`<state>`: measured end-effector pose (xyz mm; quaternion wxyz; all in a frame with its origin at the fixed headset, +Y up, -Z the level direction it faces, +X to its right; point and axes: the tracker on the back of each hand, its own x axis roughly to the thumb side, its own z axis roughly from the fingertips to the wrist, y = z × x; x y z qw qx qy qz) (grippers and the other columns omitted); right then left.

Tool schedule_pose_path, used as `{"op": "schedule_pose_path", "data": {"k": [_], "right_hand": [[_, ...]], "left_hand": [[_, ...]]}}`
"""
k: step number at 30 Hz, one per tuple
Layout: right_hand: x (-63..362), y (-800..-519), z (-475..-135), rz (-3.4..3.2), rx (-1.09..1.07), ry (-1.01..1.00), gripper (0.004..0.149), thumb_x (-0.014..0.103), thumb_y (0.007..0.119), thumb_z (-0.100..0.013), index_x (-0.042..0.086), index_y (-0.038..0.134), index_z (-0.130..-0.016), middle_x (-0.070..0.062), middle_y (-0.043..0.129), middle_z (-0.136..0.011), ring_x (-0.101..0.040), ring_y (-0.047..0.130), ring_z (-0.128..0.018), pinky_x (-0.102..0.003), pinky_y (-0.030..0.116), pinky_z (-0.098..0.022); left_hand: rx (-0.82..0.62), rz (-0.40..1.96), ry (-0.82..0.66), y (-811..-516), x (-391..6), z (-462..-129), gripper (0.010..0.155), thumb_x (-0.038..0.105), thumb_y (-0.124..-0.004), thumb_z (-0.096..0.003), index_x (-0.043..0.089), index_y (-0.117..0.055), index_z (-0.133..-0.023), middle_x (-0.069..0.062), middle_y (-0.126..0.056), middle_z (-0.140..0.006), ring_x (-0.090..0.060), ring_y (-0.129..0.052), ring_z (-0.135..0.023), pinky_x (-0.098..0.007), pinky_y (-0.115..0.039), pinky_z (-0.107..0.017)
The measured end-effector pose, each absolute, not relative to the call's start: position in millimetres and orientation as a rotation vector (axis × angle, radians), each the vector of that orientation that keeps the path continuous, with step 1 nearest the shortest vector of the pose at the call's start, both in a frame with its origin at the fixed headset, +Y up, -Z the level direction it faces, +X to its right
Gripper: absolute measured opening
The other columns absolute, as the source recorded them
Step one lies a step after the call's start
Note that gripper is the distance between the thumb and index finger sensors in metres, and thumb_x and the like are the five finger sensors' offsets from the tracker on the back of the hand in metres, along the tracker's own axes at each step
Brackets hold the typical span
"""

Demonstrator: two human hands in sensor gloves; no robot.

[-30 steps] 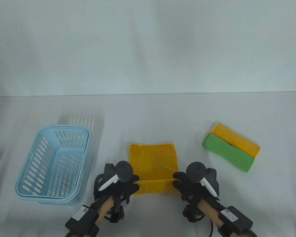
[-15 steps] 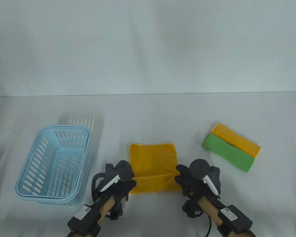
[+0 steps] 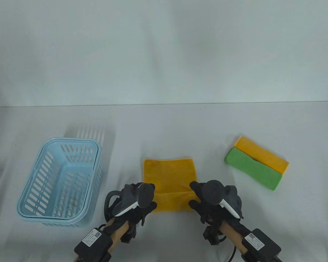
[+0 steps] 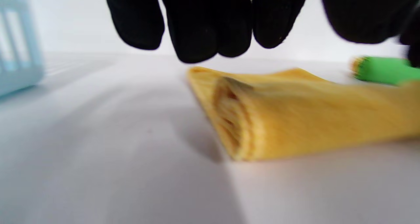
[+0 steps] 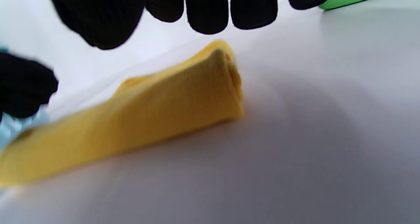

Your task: Roll square towel into towel roll

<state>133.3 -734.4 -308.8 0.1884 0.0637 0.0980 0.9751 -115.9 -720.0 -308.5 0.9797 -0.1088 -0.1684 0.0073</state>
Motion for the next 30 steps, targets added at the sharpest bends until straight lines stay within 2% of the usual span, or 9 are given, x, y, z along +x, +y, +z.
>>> {"op": "schedule_pose_path", "data": {"k": [3, 6, 13, 18, 23, 26, 30], "right_hand": [[125.8, -745.5, -309.5, 2.839, 0.231, 0.352, 0.067, 0.046, 0.08, -0.033, 0.037, 0.055, -0.095, 0.008, 0.057, -0.105, -0.03, 0.058, -0.099, -0.057, 0.052, -0.071], [124.8, -756.6, -311.7, 2.891, 0.233, 0.395, 0.071, 0.048, 0.08, -0.032, 0.038, 0.051, -0.096, 0.011, 0.052, -0.107, -0.03, 0.054, -0.102, -0.058, 0.049, -0.072], [125.7, -760.9, -314.0, 2.921, 0.225, 0.415, 0.073, 0.047, 0.082, -0.032, 0.041, 0.048, -0.096, 0.015, 0.048, -0.108, -0.03, 0.053, -0.102, -0.058, 0.049, -0.073], [124.6, -763.9, -314.7, 2.976, 0.226, 0.406, 0.073, 0.044, 0.083, -0.033, 0.043, 0.045, -0.096, 0.016, 0.046, -0.108, -0.029, 0.055, -0.102, -0.057, 0.05, -0.072], [127.5, -760.1, -315.6, 2.932, 0.206, 0.341, 0.06, 0.041, 0.075, -0.037, 0.043, 0.055, -0.094, 0.017, 0.055, -0.106, -0.029, 0.061, -0.099, -0.057, 0.054, -0.071], [131.0, -753.6, -316.9, 2.887, 0.197, 0.357, 0.058, 0.043, 0.074, -0.037, 0.042, 0.058, -0.093, 0.014, 0.062, -0.104, -0.03, 0.065, -0.098, -0.056, 0.056, -0.069], [139.4, -748.8, -317.2, 2.734, 0.15, 0.413, 0.059, 0.045, 0.074, -0.036, 0.04, 0.06, -0.093, 0.009, 0.073, -0.097, -0.029, 0.073, -0.092, -0.055, 0.062, -0.066]], "left_hand": [[-0.215, -0.105, -0.363, -729.1, -105.2, -304.3, 0.074, 0.056, -0.076, -0.0335, 0.036, -0.058, -0.102, 0.006, -0.063, -0.107, -0.024, -0.074, -0.097, -0.05, -0.065, -0.073], [-0.239, -0.172, -0.361, -741.6, -100.6, -306.1, 0.077, 0.057, -0.076, -0.0331, 0.034, -0.054, -0.104, 0.005, -0.059, -0.109, -0.024, -0.072, -0.099, -0.049, -0.065, -0.074], [-0.257, -0.228, -0.357, -753.4, -97.0, -307.3, 0.082, 0.056, -0.076, -0.0344, 0.033, -0.042, -0.106, 0.004, -0.048, -0.111, -0.025, -0.064, -0.102, -0.048, -0.062, -0.076], [-0.258, -0.248, -0.356, -754.7, -95.1, -307.9, 0.074, 0.047, -0.071, -0.0402, 0.032, -0.041, -0.106, 0.003, -0.046, -0.111, -0.025, -0.064, -0.101, -0.046, -0.063, -0.075], [-0.261, -0.227, -0.357, -753.4, -96.0, -309.5, 0.069, 0.044, -0.067, -0.0419, 0.032, -0.045, -0.106, 0.003, -0.05, -0.111, -0.026, -0.066, -0.101, -0.047, -0.063, -0.075], [-0.282, -0.176, -0.349, -745.7, -101.0, -313.3, 0.068, 0.047, -0.071, -0.0397, 0.035, -0.051, -0.104, 0.006, -0.057, -0.109, -0.023, -0.072, -0.099, -0.047, -0.066, -0.074], [-0.363, 0.015, -0.303, -739.9, -114.6, -318.4, 0.067, 0.048, -0.072, -0.039, 0.034, -0.058, -0.102, 0.005, -0.065, -0.107, -0.023, -0.077, -0.096, -0.048, -0.068, -0.072]]}}
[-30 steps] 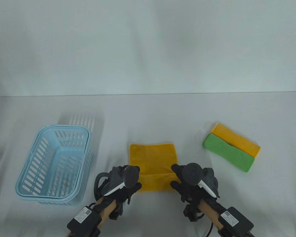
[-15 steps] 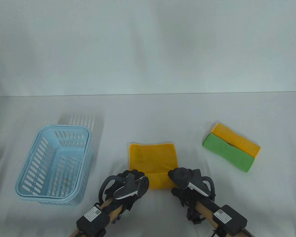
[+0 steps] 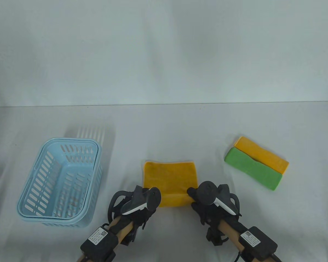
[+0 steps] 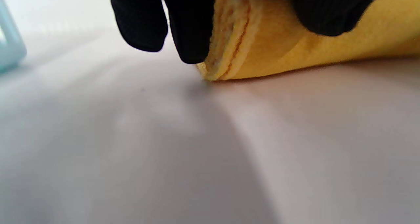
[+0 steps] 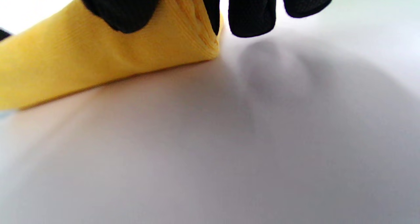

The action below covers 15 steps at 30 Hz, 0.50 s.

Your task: Roll square towel into towel roll

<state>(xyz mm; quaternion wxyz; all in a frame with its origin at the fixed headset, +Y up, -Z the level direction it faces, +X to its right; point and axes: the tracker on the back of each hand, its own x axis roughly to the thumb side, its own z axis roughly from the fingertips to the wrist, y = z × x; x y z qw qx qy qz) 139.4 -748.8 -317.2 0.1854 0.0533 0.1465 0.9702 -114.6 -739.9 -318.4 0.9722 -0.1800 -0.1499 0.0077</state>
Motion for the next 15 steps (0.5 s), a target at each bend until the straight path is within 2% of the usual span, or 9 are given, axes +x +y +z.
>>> {"op": "schedule_pose_path", "data": {"k": [4, 9, 15], "right_hand": [[146.0, -748.3, -318.7, 2.611, 0.06, 0.429, 0.06, 0.046, 0.075, -0.036, 0.037, 0.061, -0.093, 0.006, 0.081, -0.09, -0.027, 0.077, -0.087, -0.054, 0.064, -0.064], [148.2, -748.4, -318.9, 2.593, -0.001, 0.415, 0.061, 0.048, 0.075, -0.035, 0.033, 0.063, -0.092, 0.004, 0.09, -0.078, -0.025, 0.087, -0.074, -0.052, 0.07, -0.06], [151.1, -752.2, -320.1, 2.577, -0.064, 0.459, 0.062, 0.051, 0.076, -0.033, 0.03, 0.067, -0.09, 0.003, 0.098, -0.059, -0.023, 0.095, -0.055, -0.05, 0.075, -0.053]], "left_hand": [[-0.413, 0.18, -0.224, -737.8, -130.6, -324.0, 0.067, 0.051, -0.072, -0.0382, 0.031, -0.062, -0.102, 0.003, -0.072, -0.104, -0.025, -0.083, -0.091, -0.049, -0.071, -0.07], [-0.439, 0.294, -0.153, -737.3, -140.9, -327.0, 0.067, 0.053, -0.072, -0.0377, 0.028, -0.068, -0.099, 0.003, -0.084, -0.095, -0.024, -0.094, -0.081, -0.049, -0.076, -0.065], [-0.465, 0.297, -0.124, -740.5, -142.7, -329.0, 0.064, 0.053, -0.073, -0.0371, 0.025, -0.076, -0.095, 0.006, -0.098, -0.077, -0.02, -0.105, -0.062, -0.047, -0.081, -0.06]]}}
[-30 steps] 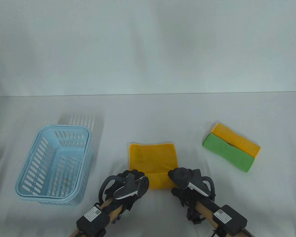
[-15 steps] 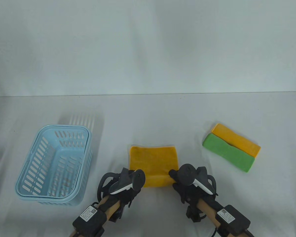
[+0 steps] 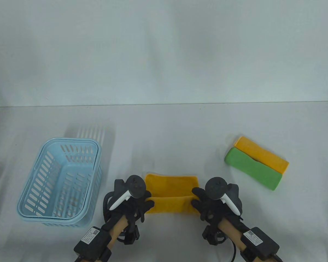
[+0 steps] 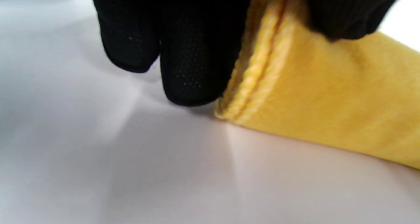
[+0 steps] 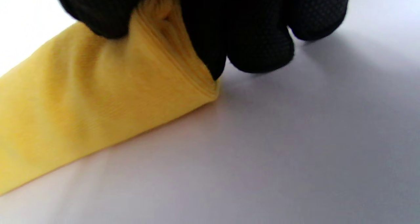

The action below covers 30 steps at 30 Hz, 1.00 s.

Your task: Roll square towel into towel roll

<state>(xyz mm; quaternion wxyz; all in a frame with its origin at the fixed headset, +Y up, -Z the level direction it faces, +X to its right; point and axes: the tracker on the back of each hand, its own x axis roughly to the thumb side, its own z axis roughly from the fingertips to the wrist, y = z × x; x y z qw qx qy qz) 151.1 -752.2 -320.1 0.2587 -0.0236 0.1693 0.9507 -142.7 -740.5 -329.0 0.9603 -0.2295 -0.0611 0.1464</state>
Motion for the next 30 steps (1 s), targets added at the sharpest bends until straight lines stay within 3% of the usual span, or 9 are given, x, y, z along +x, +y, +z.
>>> {"op": "schedule_pose_path", "data": {"k": [3, 8, 19, 25, 27, 30], "right_hand": [[154.1, -755.2, -321.9, 2.595, -0.122, 0.414, 0.061, 0.052, 0.076, -0.032, 0.03, 0.069, -0.089, 0.004, 0.098, -0.056, -0.023, 0.094, -0.051, -0.049, 0.075, -0.051], [159.4, -754.9, -323.9, 2.582, -0.154, 0.403, 0.061, 0.052, 0.076, -0.032, 0.03, 0.069, -0.089, 0.004, 0.098, -0.059, -0.024, 0.094, -0.052, -0.05, 0.075, -0.05], [163.0, -739.4, -321.3, 2.566, -0.137, 0.315, 0.065, 0.053, 0.077, -0.032, 0.032, 0.064, -0.092, 0.002, 0.09, -0.078, -0.028, 0.088, -0.071, -0.053, 0.07, -0.058], [146.2, -725.3, -309.7, 2.63, 0.064, 0.252, 0.069, 0.052, 0.078, -0.031, 0.035, 0.057, -0.095, 0.004, 0.075, -0.094, -0.03, 0.074, -0.088, -0.055, 0.062, -0.065], [135.2, -726.6, -306.3, 2.625, 0.24, 0.347, 0.07, 0.049, 0.079, -0.032, 0.037, 0.052, -0.096, 0.006, 0.06, -0.103, -0.03, 0.059, -0.098, -0.057, 0.053, -0.07], [124.2, -733.4, -302.8, 2.748, 0.279, 0.398, 0.067, 0.045, 0.08, -0.034, 0.039, 0.054, -0.095, 0.01, 0.058, -0.104, -0.03, 0.056, -0.1, -0.058, 0.05, -0.071]], "left_hand": [[-0.451, 0.251, -0.104, -744.6, -142.5, -330.0, 0.065, 0.055, -0.073, -0.0367, 0.026, -0.075, -0.095, 0.007, -0.098, -0.074, -0.019, -0.104, -0.059, -0.047, -0.081, -0.06], [-0.385, 0.201, -0.063, -743.9, -145.1, -332.2, 0.07, 0.057, -0.071, -0.0366, 0.029, -0.066, -0.1, 0.006, -0.089, -0.085, -0.02, -0.097, -0.069, -0.048, -0.076, -0.064], [-0.24, 0.153, -0.077, -726.6, -146.6, -328.1, 0.074, 0.061, -0.073, -0.0338, 0.03, -0.067, -0.1, 0.005, -0.083, -0.097, -0.023, -0.093, -0.082, -0.05, -0.074, -0.067], [-0.188, 0.102, -0.224, -714.0, -131.4, -316.7, 0.075, 0.061, -0.075, -0.0324, 0.034, -0.064, -0.101, 0.005, -0.077, -0.101, -0.023, -0.087, -0.088, -0.05, -0.071, -0.069], [-0.214, 0.076, -0.342, -715.3, -122.5, -311.9, 0.071, 0.057, -0.076, -0.0336, 0.037, -0.062, -0.101, 0.007, -0.069, -0.104, -0.021, -0.08, -0.092, -0.05, -0.067, -0.072], [-0.258, -0.009, -0.408, -724.3, -111.3, -307.1, 0.07, 0.055, -0.076, -0.0336, 0.038, -0.062, -0.1, 0.007, -0.065, -0.105, -0.022, -0.076, -0.095, -0.05, -0.064, -0.074]]}}
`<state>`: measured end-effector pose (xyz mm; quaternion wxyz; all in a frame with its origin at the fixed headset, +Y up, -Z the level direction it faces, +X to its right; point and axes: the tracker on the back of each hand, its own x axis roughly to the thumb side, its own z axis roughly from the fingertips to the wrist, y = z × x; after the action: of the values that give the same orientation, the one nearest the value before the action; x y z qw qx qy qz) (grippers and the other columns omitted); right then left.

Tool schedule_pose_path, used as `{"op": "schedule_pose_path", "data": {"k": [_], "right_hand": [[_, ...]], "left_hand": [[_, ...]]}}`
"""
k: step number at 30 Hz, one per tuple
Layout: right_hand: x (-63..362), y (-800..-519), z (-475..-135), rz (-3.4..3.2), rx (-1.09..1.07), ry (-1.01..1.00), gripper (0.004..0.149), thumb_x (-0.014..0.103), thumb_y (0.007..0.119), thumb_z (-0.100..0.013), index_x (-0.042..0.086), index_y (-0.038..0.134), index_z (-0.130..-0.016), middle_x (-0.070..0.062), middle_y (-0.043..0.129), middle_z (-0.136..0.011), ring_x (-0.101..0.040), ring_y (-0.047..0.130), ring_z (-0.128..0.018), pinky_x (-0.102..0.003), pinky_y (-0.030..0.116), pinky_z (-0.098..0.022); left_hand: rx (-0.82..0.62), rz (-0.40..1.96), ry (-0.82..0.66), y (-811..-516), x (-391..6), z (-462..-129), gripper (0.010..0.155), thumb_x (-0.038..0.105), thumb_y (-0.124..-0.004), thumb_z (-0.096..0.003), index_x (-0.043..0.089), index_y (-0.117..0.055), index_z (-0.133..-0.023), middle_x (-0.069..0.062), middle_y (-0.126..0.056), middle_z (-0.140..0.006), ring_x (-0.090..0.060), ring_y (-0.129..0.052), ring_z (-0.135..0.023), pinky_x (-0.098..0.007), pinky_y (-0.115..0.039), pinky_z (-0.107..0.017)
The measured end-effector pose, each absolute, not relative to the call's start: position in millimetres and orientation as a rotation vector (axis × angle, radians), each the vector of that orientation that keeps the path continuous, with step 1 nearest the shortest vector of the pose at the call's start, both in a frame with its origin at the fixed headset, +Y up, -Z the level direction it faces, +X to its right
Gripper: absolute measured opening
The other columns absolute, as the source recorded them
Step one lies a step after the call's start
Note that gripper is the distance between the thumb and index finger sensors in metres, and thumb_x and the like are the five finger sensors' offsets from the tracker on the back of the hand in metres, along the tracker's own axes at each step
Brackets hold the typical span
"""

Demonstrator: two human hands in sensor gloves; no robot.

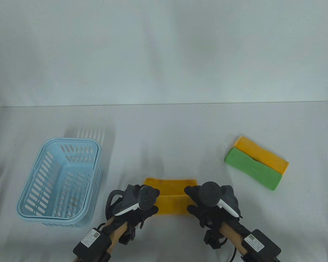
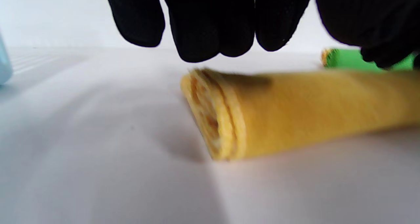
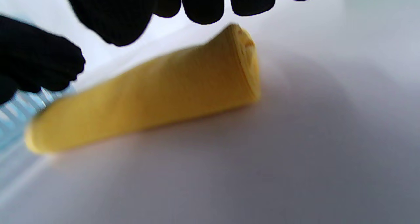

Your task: Roll square towel into towel roll

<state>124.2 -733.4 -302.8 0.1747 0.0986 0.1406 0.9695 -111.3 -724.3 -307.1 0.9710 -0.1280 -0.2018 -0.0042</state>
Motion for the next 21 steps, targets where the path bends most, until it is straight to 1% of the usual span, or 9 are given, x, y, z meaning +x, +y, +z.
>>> {"op": "schedule_pose_path", "data": {"k": [4, 13, 18, 21], "right_hand": [[120.3, -741.9, -303.3, 2.848, 0.298, 0.408, 0.066, 0.047, 0.079, -0.033, 0.039, 0.056, -0.094, 0.011, 0.059, -0.104, -0.03, 0.056, -0.101, -0.058, 0.05, -0.072], [116.8, -751.0, -303.4, 2.916, 0.287, 0.43, 0.073, 0.053, 0.08, -0.03, 0.04, 0.051, -0.096, 0.012, 0.054, -0.106, -0.03, 0.055, -0.101, -0.058, 0.05, -0.072], [114.8, -757.0, -305.0, 2.968, 0.283, 0.434, 0.077, 0.052, 0.082, -0.03, 0.041, 0.046, -0.096, 0.013, 0.049, -0.107, -0.029, 0.053, -0.102, -0.058, 0.049, -0.072], [115.4, -758.2, -306.1, 2.982, 0.269, 0.415, 0.075, 0.048, 0.083, -0.031, 0.042, 0.046, -0.096, 0.014, 0.049, -0.106, -0.028, 0.055, -0.101, -0.057, 0.05, -0.072]], "left_hand": [[-0.243, -0.125, -0.417, -733.0, -102.4, -306.1, 0.074, 0.055, -0.076, -0.0331, 0.036, -0.058, -0.102, 0.006, -0.062, -0.107, -0.023, -0.074, -0.097, -0.051, -0.064, -0.074], [-0.271, -0.159, -0.414, -746.4, -100.5, -308.5, 0.08, 0.056, -0.077, -0.0326, 0.035, -0.049, -0.104, 0.006, -0.054, -0.11, -0.024, -0.066, -0.102, -0.051, -0.06, -0.077], [-0.296, -0.187, -0.405, -754.6, -100.6, -311.2, 0.085, 0.056, -0.078, -0.0323, 0.036, -0.039, -0.105, 0.008, -0.045, -0.111, -0.022, -0.059, -0.104, -0.05, -0.056, -0.079], [-0.301, -0.207, -0.396, -758.5, -100.6, -313.1, 0.085, 0.053, -0.079, -0.034, 0.037, -0.034, -0.105, 0.008, -0.039, -0.111, -0.021, -0.056, -0.105, -0.05, -0.054, -0.08]]}}
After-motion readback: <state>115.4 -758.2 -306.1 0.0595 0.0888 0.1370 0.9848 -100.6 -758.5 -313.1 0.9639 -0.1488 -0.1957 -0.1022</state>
